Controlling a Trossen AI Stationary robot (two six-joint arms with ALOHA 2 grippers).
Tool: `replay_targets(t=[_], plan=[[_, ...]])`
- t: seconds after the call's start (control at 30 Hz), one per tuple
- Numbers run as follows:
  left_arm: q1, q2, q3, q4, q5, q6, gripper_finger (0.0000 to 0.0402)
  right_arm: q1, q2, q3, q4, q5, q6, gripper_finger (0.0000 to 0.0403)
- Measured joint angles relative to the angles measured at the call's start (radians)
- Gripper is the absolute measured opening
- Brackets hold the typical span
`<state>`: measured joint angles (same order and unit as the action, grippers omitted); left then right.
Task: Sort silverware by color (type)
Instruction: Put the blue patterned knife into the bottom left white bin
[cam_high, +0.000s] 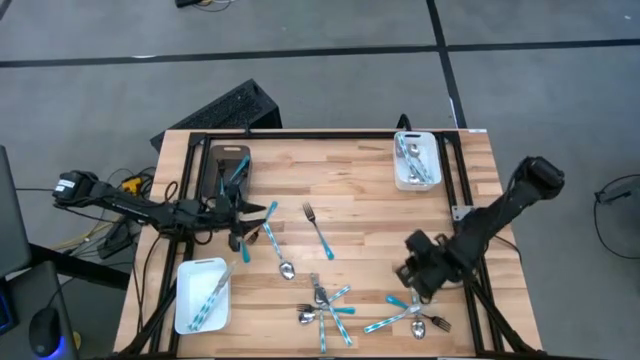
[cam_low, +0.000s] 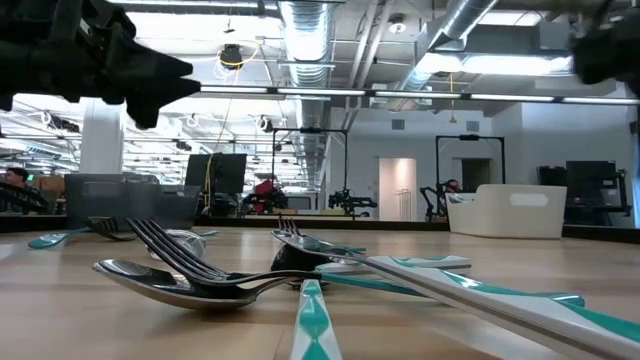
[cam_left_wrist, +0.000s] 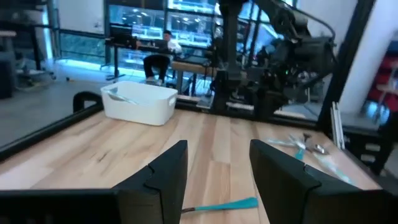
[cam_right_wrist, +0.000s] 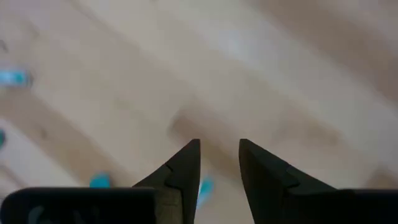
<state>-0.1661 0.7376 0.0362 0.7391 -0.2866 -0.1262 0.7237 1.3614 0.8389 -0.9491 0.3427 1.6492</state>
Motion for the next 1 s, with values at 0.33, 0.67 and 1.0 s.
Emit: replay_targets(t=[0.33, 0.67, 1.0], plan=[[0.008, 0.307, 0.198, 0.016, 0.012, 0.133, 0.016, 0.137, 0.197, 0.2, -0.091, -0.158, 0.116, 0.0132], [0.057, 0.533, 0.317, 0.012, 0.019, 0.134, 0.016, 0.181, 0.417, 0.44, -0.097, -0.242, 0.001, 0.0133], [0.063, 0.552, 0.334, 0.02, 0.019, 0.149, 0.016, 0.212, 0.584, 0.511, -0.047, -0.241, -0.1, 0.0133]])
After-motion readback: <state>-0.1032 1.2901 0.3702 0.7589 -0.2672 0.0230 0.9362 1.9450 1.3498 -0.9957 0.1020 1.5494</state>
